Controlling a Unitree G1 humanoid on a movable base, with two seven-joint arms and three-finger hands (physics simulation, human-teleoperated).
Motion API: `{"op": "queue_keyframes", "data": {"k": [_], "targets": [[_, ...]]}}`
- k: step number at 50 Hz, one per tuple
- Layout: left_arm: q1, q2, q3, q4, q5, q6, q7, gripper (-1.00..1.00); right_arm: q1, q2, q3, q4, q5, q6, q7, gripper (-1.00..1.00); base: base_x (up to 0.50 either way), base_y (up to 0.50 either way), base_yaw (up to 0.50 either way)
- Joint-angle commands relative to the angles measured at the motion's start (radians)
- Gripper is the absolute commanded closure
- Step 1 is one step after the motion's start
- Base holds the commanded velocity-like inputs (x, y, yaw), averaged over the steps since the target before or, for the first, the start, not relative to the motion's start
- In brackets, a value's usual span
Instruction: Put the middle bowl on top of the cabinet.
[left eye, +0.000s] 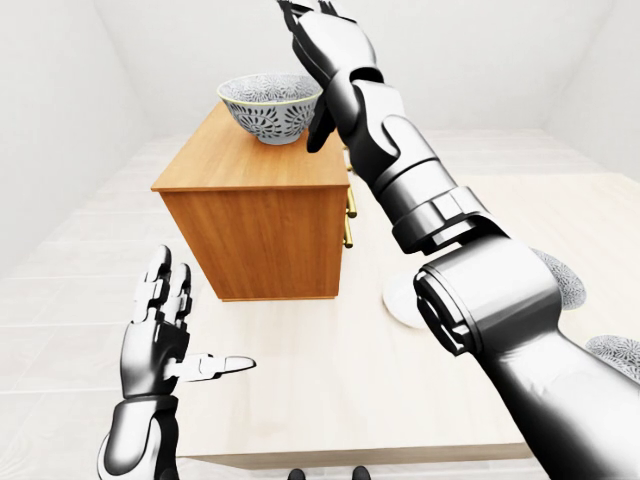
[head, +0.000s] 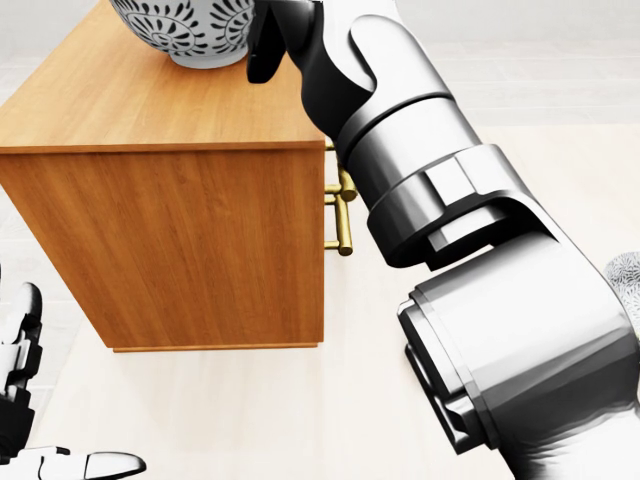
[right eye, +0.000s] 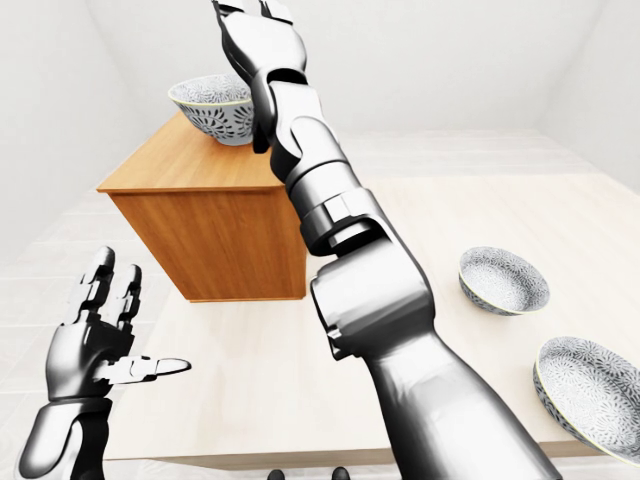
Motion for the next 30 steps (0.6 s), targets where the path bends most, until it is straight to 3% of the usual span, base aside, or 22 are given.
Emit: {"op": "queue_keyframes", "data": {"k": [1,16,30], "targets": [[-0.003,0.000,0.003,-0.017,0.000,0.015,0.004,-1.00,-0.022,-0.043,-0.010,-0.005,0.022,0.000,0.020,-1.00,0.00,0.00,0.00],[-0.001,-0.002,0.006,-0.042,-0.001,0.032,0.007,-1.00,-0.027,-0.080,-0.019,0.007,0.037,0.000,0.029,-1.00,0.00,0.00,0.00],[-0.002,-0.002,0.009,-0.023,0.000,0.021,0.002,-1.00,-0.018,-0.131,-0.027,0.039,0.048,0.000,0.004,-1.00,0.00,0.00,0.00]]}}
